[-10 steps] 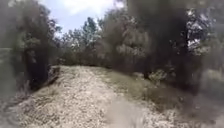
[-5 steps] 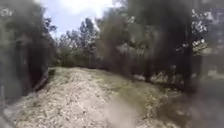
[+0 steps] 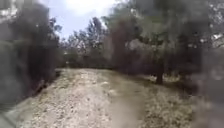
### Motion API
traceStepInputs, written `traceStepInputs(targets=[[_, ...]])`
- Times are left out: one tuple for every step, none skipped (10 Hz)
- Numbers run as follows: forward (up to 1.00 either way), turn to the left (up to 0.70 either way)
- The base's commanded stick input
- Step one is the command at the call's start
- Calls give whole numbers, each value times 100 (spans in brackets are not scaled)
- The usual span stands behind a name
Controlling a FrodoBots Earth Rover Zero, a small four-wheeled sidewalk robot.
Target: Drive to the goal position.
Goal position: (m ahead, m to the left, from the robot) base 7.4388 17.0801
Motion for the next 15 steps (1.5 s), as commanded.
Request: traceStepInputs(targets=[[85, 0], [85, 0], [85, 12], [85, 32], [85, 19], [85, 0], [85, 0], [85, 0], [85, 32], [85, 34], [85, 30], [85, 12], [85, 0], [85, 28], [85, 34]])
